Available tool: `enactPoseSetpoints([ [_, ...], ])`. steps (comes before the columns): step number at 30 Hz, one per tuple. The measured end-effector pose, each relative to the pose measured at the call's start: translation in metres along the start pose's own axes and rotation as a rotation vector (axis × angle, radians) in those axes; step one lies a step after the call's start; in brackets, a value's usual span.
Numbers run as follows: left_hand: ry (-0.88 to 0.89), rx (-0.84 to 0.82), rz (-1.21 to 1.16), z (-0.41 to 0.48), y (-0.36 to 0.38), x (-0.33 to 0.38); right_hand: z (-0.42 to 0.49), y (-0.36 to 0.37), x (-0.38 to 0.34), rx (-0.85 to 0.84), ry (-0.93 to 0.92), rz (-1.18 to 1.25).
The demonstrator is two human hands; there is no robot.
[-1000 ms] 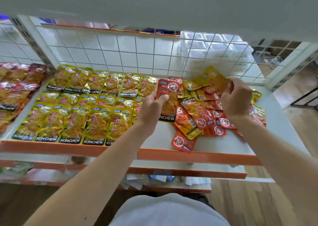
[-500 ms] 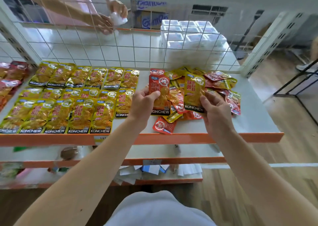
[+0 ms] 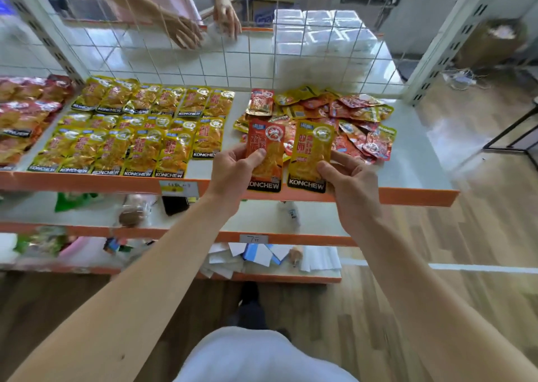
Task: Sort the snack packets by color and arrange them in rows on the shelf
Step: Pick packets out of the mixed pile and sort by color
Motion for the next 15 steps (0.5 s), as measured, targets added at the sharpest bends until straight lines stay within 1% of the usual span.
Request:
enactPoseSetpoints([
  [9, -0.045, 0.134, -0.034, -0.035, -0.042, -0.010, -0.014, 0.019, 0.025, -0.110, 0.087, 0.044],
  [15, -0.024, 0.200, -0.046, -0.045, -0.067, -0.001, -0.018, 0.046, 0.028, -0.164, 0.110, 0.052],
])
Point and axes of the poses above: each hand's wrist, its own z-axis towards the middle knuckle, its own y-axis out of the palm, x = y × z, the point moved 4 cm from there along z, towards the middle knuckle, and after that the axes turned 5 degrees about z, right-handed, at the moved point
